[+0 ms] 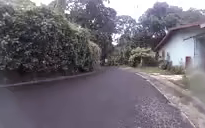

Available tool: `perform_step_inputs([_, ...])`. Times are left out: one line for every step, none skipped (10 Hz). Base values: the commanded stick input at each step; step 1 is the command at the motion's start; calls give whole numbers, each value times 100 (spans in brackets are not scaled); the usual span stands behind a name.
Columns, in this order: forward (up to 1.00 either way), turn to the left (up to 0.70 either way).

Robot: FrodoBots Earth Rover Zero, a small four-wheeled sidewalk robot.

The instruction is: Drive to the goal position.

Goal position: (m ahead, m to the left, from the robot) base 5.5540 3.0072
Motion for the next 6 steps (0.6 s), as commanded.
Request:
perform_step_inputs([50,0])
perform_step_inputs([50,0])
perform_step_inputs([50,0])
perform_step_inputs([50,0])
perform_step_inputs([50,0])
perform_step_inputs([50,0])
